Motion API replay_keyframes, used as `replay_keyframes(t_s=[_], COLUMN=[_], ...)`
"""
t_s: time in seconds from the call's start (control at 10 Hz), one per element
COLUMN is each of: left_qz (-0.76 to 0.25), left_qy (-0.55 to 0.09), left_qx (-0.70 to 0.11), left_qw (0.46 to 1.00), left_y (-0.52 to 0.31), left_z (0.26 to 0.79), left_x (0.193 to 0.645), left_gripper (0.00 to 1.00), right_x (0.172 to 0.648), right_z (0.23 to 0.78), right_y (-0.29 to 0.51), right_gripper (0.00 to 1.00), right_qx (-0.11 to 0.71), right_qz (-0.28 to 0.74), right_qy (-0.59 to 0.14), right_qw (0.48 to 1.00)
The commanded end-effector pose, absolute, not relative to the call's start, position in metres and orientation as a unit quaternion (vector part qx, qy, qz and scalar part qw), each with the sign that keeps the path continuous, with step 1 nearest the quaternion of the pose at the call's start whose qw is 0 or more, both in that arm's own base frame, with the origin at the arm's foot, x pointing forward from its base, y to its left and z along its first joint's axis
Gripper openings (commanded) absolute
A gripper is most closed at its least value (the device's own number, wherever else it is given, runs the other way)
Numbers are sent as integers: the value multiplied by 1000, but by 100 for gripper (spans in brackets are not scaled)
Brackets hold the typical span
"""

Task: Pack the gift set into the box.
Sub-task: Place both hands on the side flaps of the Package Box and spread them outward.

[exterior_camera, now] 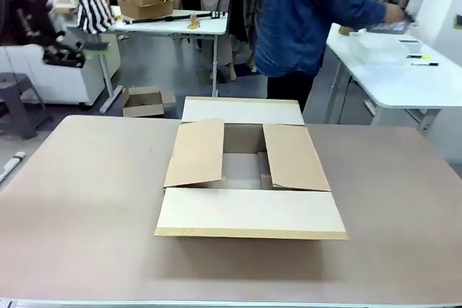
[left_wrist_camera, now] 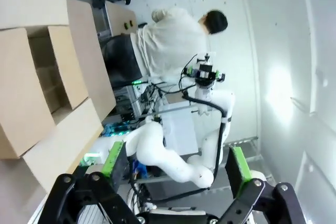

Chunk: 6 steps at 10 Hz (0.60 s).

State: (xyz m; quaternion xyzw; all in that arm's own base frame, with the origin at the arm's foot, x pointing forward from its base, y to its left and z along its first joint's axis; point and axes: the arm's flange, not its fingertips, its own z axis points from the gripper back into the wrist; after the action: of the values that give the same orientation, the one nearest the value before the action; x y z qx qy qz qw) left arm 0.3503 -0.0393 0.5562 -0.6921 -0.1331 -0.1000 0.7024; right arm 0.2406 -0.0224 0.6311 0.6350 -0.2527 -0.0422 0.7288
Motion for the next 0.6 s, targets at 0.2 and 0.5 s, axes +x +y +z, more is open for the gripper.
replay_keyframes(t_s=[0.2, 0.5], left_qz=[-151, -139], left_qy=[-143, -138], left_qx=[-676, -678], left_qw=[707, 708], left_y=[-27, -26], left_z=[564, 565], left_x=[339, 336], left_gripper=[100, 100], right_x=[231, 231], right_z=[640, 640], right_y=[-19, -19], right_gripper=[100, 100], right_qx=[639, 639], right_qz=[-18, -18], right_qy=[-258, -258], right_qw=[724, 724])
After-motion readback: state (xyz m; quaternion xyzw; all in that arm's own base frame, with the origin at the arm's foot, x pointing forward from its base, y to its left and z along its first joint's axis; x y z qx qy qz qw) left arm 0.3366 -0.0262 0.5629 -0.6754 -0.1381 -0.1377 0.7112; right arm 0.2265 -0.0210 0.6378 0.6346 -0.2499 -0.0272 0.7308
